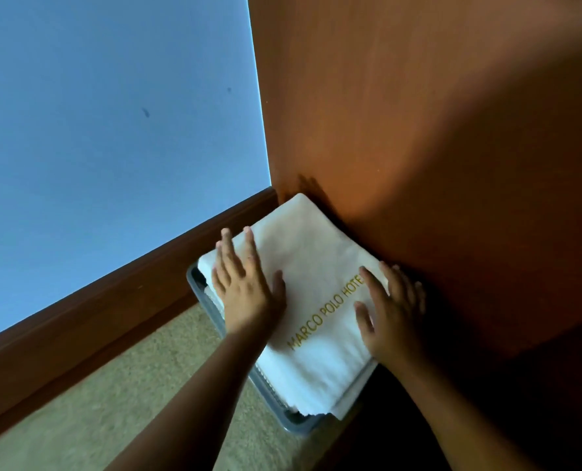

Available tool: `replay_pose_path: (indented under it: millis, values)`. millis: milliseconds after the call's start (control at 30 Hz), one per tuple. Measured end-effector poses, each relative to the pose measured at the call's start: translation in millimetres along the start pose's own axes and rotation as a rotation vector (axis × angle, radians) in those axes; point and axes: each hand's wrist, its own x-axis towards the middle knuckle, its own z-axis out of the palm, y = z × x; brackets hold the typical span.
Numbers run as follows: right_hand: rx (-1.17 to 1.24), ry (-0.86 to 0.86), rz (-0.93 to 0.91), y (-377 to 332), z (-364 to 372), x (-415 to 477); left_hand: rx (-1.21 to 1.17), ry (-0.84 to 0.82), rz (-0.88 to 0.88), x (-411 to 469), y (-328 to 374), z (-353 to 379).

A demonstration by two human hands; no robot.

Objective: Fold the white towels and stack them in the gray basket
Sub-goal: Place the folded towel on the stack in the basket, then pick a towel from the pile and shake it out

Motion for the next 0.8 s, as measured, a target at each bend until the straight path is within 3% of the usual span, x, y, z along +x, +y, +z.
replay_pose_path:
  millis: [100, 167, 467, 800]
  values:
    - [0.039, -0.138, -0.005, -9, 17, -5, 0.242, -0.399, 0.186, 25, -5, 26]
    - [0.022, -0.175, 0.011, -13, 24, -3, 0.277, -0.500, 0.197, 42, -17, 40]
    - [-0.021, -0.148, 0.009, -49, 50, 35, 0.322, -0.586, 0.163, 110, -56, 66]
    - [-0.071, -0.395, 0.038, -39, 36, 32, 0.313, -0.627, 0.254, 103, -59, 56]
